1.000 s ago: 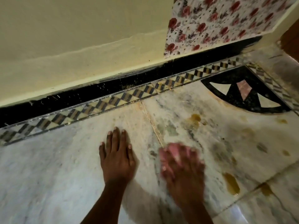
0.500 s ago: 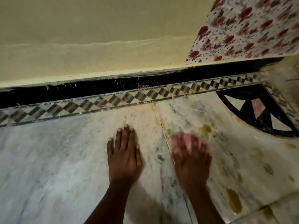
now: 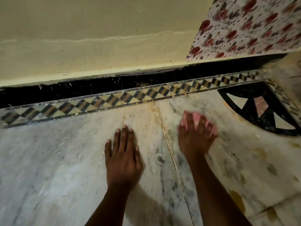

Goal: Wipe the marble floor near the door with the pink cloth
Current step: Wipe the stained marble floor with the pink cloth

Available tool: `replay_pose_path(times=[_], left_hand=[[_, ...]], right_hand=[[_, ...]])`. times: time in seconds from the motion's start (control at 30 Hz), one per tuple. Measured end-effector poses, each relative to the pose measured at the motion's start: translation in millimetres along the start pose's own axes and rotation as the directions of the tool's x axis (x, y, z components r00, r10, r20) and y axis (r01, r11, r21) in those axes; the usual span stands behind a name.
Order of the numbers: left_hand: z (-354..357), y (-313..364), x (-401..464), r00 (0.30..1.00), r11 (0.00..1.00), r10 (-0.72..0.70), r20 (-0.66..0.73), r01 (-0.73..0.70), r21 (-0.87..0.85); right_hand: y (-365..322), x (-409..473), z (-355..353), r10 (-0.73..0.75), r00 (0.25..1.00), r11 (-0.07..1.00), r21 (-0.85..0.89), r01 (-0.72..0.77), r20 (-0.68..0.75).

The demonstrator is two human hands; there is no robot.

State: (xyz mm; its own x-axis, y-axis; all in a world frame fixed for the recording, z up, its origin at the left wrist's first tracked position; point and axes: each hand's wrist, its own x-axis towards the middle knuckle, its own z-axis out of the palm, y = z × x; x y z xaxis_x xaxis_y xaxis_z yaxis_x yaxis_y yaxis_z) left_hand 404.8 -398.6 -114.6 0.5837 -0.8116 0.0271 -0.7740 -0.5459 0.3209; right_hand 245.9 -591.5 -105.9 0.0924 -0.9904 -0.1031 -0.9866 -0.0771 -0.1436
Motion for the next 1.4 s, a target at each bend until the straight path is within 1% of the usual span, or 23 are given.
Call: replay_pose_path(times=[0.03,0.07,0.1,0.17,0.23,0.3,0.33,0.37,0.43,0.5,0.57,0.63,0.7,0.77,0.83,0.9,0.97,1.0,1.07,1.13,1.2,1.3,1.4], left_hand=[[1.7,-1.2,0.3,1.0,1.0,0.001,0.006,-0.001,0.001],[3.5,-2.5,-0.6,1.0,1.0,0.003,0.014,-0.003,0.003],[4.6,-3.7,-1.0,1.0,1.0,0.004,0.015,-0.005,0.007],[4.0,-4.9,-0.1,1.0,1.0,0.004,0.016,-0.004,0.014],[1.3,-1.8,-0.5,1.0,1.0,-0.007,0.007,0.007,0.0],[-0.7,-0.3,-1.6,1.0,1.0,-0.015,-0.008,0.015,-0.011],[-1.3,1.0,-2.6,1.0,1.0,-0.009,-0.008,0.009,-0.017],[-2.2,1.5,-2.9,1.0,1.0,0.002,-0.003,-0.002,-0.02],[-1.1,0.0,0.8,1.0,1.0,-0.005,0.003,0.005,-0.024],[2.1,0.7,2.2,1.0,1.0,0.0,0.02,0.0,-0.013],[3.1,-1.6,0.1,1.0,1.0,0.003,0.024,-0.003,-0.001],[3.1,-3.3,0.9,1.0,1.0,0.01,0.028,-0.01,0.012],[2.3,-4.4,1.9,0.999,1.0,-0.005,0.033,0.005,0.016],[0.7,-0.4,-0.1,1.0,1.0,-0.003,0.022,0.003,0.014],[1.0,-0.3,-0.6,1.0,1.0,0.005,0.014,-0.005,0.005],[2.6,-1.4,1.9,0.999,1.0,0.007,0.031,-0.007,0.006],[3.4,-1.7,0.8,0.999,1.0,0.003,0.045,-0.003,0.004],[3.8,-2.1,0.9,0.999,1.0,0.003,0.046,-0.003,0.008],[1.4,-2.8,0.0,0.999,1.0,0.004,0.046,-0.005,0.012],[-1.2,-2.4,0.5,0.998,1.0,0.002,0.06,-0.002,0.003],[-2.7,-2.5,1.0,0.998,1.0,-0.001,0.061,0.0,0.005],[-4.2,-1.6,0.3,0.999,1.0,0.007,0.051,-0.007,-0.004],[-2.1,-3.8,1.8,0.999,1.0,0.014,0.051,-0.013,-0.01]], right_hand=[[-24.8,22.7,3.2,0.093,0.996,0.995,0.044,-0.093,0.002],[-51.5,39.0,5.3,0.102,0.995,0.992,0.07,-0.103,0.022],[-75.8,49.3,7.1,0.024,0.999,0.998,0.064,-0.027,0.044],[-101.2,39.6,12.6,-0.288,0.95,0.958,0.025,0.287,0.12],[-86.4,1.4,12.0,-0.581,0.798,0.809,0.005,0.588,0.16],[-43.9,-32.2,3.0,-0.682,0.711,0.724,0.021,0.69,0.171],[-18.7,-34.3,-1.8,-0.659,0.73,0.742,-0.002,0.67,0.179],[-0.1,-26.3,-8.1,-0.57,0.803,0.812,-0.033,0.583,0.173],[6.8,11.1,-11.6,-0.257,0.963,0.963,-0.059,0.262,0.084],[-28.0,53.3,-7.0,0.031,0.998,0.999,0.019,-0.032,0.046],[-78.4,73.5,1.5,-0.026,0.992,0.998,0.061,0.019,0.122],[-107.9,60.8,11.6,-0.294,0.94,0.956,0.038,0.292,0.173],[-99.2,19.0,18.9,-0.539,0.827,0.836,-0.015,0.548,0.162],[-57.5,-19.3,12.8,-0.638,0.754,0.758,-0.041,0.651,0.157],[-20.6,-11.3,1.1,-0.579,0.803,0.803,-0.073,0.592,0.14],[-11.2,22.0,-4.8,-0.286,0.957,0.956,-0.047,0.288,0.05],[-34.0,53.4,1.6,0.023,1.0,0.998,0.051,-0.023,-0.002],[-54.6,62.3,6.5,0.06,0.998,0.996,0.072,-0.061,0.004],[-89.5,57.2,13.4,-0.103,0.993,0.993,0.062,0.1,0.049],[-99.4,27.6,16.1,-0.375,0.924,0.927,0.02,0.374,0.073],[-75.6,-19.1,16.6,-0.529,0.842,0.847,0.005,0.531,0.104],[-3.1,-59.4,5.2,-0.534,0.831,0.838,-0.03,0.544,0.154],[20.6,-20.2,-1.8,-0.25,0.964,0.964,-0.067,0.256,0.087]])
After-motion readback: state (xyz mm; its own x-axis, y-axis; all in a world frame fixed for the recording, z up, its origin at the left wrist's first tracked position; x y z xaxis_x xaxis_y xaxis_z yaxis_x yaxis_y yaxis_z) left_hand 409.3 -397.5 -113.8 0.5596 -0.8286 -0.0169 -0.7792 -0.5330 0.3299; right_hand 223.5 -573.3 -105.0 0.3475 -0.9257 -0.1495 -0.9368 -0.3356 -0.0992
